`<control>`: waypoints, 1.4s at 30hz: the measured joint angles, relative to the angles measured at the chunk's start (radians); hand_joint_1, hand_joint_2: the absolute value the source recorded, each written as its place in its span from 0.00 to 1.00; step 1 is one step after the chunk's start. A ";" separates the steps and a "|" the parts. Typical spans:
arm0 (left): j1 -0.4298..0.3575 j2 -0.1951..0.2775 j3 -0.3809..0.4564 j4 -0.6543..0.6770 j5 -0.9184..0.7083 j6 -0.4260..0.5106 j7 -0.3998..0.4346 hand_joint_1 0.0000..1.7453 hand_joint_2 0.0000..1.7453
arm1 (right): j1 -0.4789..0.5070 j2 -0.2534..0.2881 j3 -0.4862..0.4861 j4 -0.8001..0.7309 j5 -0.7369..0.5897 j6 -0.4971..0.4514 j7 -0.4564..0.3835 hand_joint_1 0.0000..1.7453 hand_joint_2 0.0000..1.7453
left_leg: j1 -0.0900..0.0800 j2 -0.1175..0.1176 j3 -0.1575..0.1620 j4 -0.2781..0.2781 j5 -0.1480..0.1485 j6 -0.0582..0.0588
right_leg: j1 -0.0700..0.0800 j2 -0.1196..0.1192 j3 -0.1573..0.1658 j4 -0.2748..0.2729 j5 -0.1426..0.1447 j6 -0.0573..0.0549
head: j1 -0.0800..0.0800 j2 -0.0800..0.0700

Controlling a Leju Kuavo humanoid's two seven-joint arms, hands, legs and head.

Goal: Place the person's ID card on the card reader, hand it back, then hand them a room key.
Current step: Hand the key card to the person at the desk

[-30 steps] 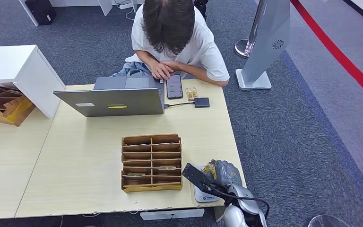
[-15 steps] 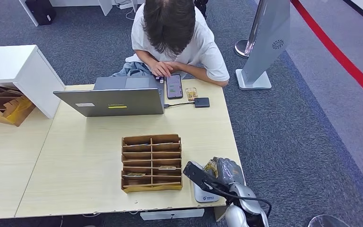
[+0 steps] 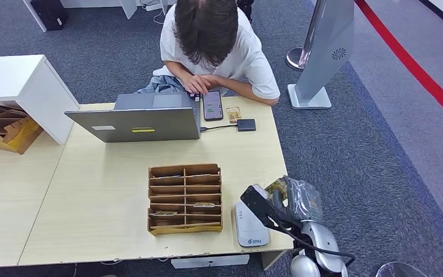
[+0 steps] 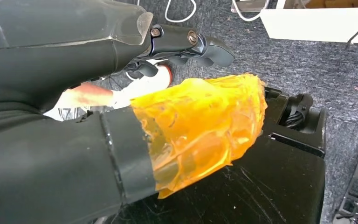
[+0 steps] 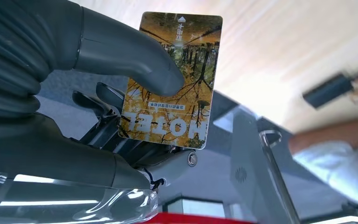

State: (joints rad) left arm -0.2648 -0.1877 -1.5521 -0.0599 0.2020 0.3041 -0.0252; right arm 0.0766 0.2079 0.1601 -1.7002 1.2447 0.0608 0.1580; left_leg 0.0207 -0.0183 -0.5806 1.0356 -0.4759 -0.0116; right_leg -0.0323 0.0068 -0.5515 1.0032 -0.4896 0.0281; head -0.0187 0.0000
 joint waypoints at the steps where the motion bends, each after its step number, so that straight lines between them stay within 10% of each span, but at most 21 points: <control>1: 0.001 0.000 0.000 0.001 0.004 0.001 -0.002 0.00 0.00 | 0.005 0.000 -0.003 -0.022 0.000 -0.010 -0.007 1.00 1.00 | 0.000 0.000 0.000 0.000 0.000 0.000 | 0.000 0.000 0.000 0.000 0.000 0.000 | 0.000 0.000; 42: -0.006 -0.007 0.000 0.032 0.001 -0.004 -0.040 0.00 0.00 | -0.077 -0.001 0.192 -0.242 -0.074 -0.181 -0.187 1.00 1.00 | 0.000 0.000 0.000 0.000 0.000 0.000 | 0.000 0.000 0.000 0.000 0.000 0.000 | 0.000 0.000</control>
State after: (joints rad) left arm -0.2710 -0.1946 -1.5519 -0.0278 0.2028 0.2998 -0.0655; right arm -0.0001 0.2068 0.3526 -1.9418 1.1711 -0.1206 -0.0292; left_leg 0.0208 -0.0182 -0.5807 1.0354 -0.4758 -0.0117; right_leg -0.0322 0.0068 -0.5514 1.0033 -0.4896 0.0280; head -0.0187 0.0000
